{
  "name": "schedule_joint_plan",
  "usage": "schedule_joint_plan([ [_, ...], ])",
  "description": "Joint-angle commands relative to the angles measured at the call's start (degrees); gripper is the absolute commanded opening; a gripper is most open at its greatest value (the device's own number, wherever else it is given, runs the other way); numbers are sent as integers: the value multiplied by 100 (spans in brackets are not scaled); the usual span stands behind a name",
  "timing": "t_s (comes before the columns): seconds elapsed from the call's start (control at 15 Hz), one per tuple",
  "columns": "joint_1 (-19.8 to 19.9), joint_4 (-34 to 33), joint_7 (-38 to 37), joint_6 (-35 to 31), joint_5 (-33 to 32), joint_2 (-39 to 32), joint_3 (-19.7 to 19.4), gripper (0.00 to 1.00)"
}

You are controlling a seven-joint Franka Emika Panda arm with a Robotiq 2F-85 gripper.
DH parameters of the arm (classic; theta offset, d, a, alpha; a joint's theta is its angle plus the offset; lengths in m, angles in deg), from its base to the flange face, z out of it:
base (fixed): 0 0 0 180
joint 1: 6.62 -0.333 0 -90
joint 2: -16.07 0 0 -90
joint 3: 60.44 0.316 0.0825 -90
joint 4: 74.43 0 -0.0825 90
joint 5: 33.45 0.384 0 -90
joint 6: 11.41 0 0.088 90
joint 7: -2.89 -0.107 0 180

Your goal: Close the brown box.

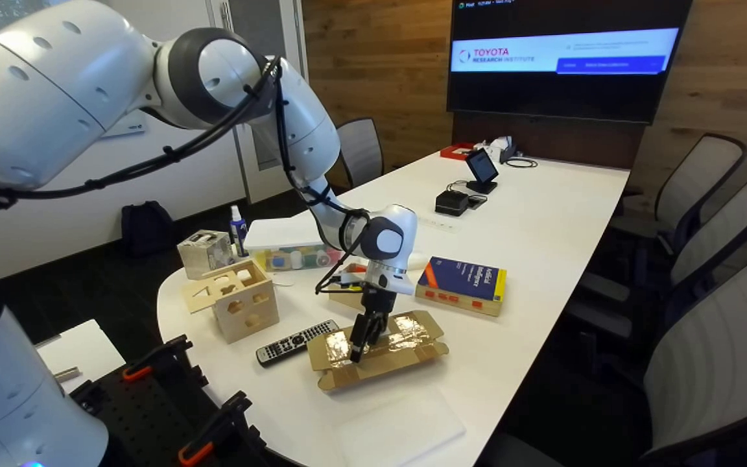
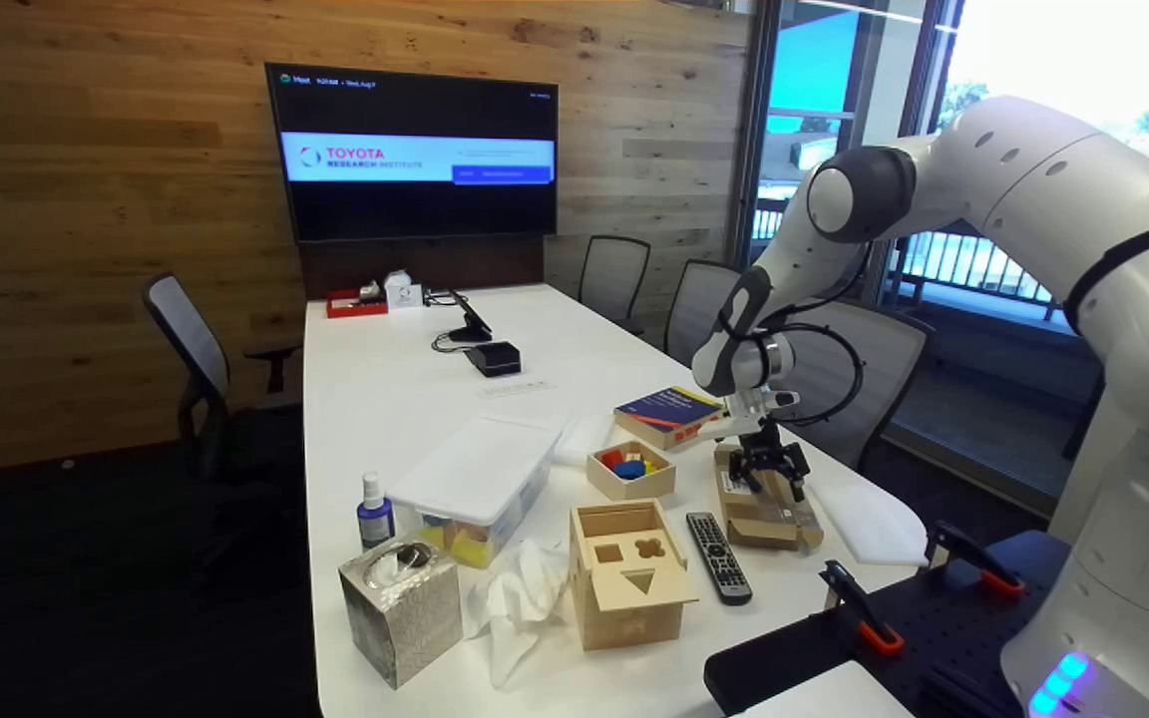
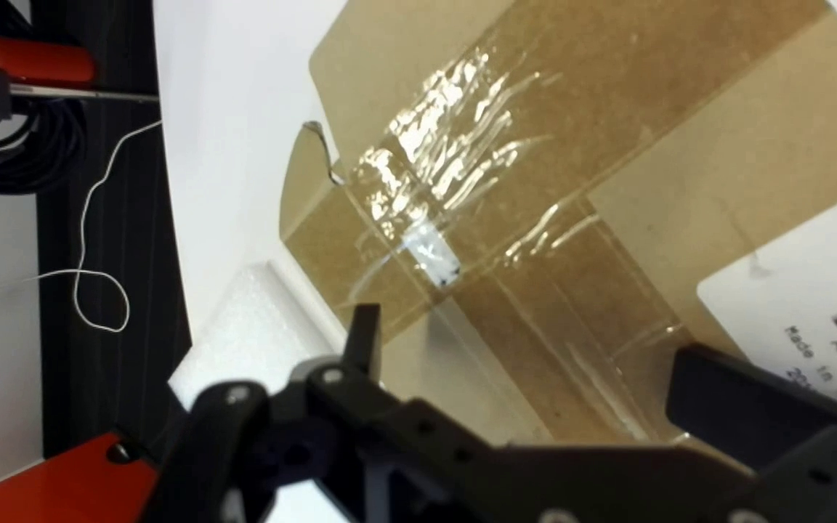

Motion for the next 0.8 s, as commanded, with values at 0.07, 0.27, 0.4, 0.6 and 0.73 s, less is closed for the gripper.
schedule_joint_plan([
  [0.07,85,-161,210,-411,189,-370,64,100],
  [0.27,30,149,514,-228,12,65,-19,100],
  [0.4,-2,348,723,-88,-67,337,-100,100],
  [0.6,-136,710,906,13,-255,778,-265,100],
  [0.73,-229,945,975,38,-433,1115,-365,100],
])
